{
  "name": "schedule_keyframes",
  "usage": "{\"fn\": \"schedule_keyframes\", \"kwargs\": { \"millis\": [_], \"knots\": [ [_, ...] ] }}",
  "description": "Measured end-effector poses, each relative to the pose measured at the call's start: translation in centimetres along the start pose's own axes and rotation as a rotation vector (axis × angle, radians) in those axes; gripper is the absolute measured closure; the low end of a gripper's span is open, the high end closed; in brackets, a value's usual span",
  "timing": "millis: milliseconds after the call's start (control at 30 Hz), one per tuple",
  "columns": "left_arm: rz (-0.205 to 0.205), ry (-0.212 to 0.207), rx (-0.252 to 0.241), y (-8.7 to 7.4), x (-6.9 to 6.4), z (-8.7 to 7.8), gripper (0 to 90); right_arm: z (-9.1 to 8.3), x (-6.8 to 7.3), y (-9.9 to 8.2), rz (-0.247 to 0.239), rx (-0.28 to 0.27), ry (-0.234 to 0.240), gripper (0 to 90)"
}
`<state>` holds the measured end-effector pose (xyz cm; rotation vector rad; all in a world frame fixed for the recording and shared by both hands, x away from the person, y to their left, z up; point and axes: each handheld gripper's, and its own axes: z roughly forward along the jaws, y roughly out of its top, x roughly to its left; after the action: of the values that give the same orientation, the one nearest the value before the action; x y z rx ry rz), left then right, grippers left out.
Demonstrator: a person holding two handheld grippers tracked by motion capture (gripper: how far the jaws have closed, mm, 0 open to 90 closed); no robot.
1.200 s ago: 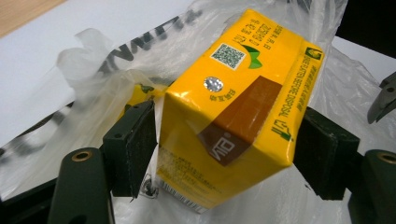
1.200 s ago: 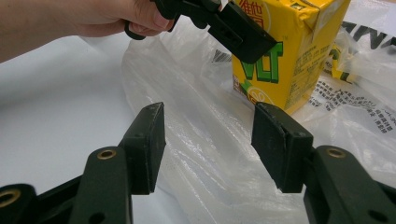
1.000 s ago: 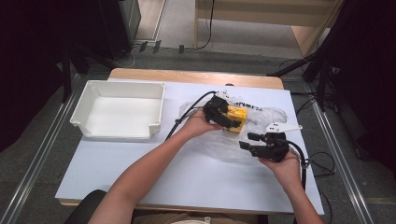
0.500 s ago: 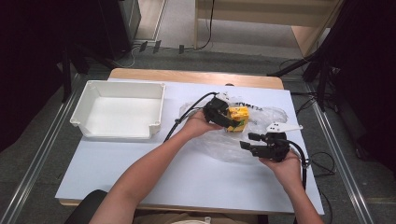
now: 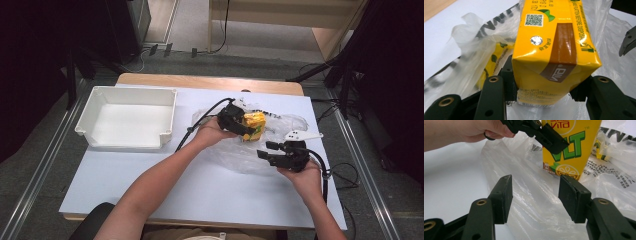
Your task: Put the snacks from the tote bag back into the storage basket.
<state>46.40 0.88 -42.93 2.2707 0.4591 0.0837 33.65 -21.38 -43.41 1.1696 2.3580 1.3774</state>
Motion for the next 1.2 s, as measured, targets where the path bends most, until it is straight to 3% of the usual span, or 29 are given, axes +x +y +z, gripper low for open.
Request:
{"fn": "schedule_keyframes", "kwargs": {
  "millis": [67, 233, 333, 533, 800, 1000, 1200],
  "knots": [
    [-0.009, 0.005, -0.001, 0.1, 0.1, -0.4, 52.3, 0.0, 0.0, 0.0, 0.014, -0.007, 0.017, 46.2],
    [-0.039, 0.012, -0.012, 0.2, 0.3, -1.6, 52.3, 0.0, 0.2, 0.0, -0.002, -0.005, 0.012, 46.2],
    [-0.066, -0.003, -0.008, 0.3, 0.5, -2.3, 52.3, 0.0, 0.2, 0.1, 0.011, -0.013, 0.024, 46.2],
    [-0.052, 0.006, 0.015, 0.6, -0.1, -3.4, 52.3, 0.1, 0.3, 0.1, -0.004, -0.009, 0.016, 46.2],
    [-0.065, 0.007, -0.006, 0.6, -0.8, -4.4, 52.3, 0.2, 0.8, 0.3, -0.016, -0.003, 0.0, 46.0],
    [-0.061, 0.005, -0.034, 0.6, -1.2, -5.8, 52.3, 0.2, 1.3, 0.7, 0.025, -0.045, 0.005, 46.0],
    [-0.067, 0.003, -0.033, 0.5, -1.4, -7.3, 52.4, 0.9, 1.8, 0.8, 0.017, -0.024, 0.006, 46.0]
  ]
}}
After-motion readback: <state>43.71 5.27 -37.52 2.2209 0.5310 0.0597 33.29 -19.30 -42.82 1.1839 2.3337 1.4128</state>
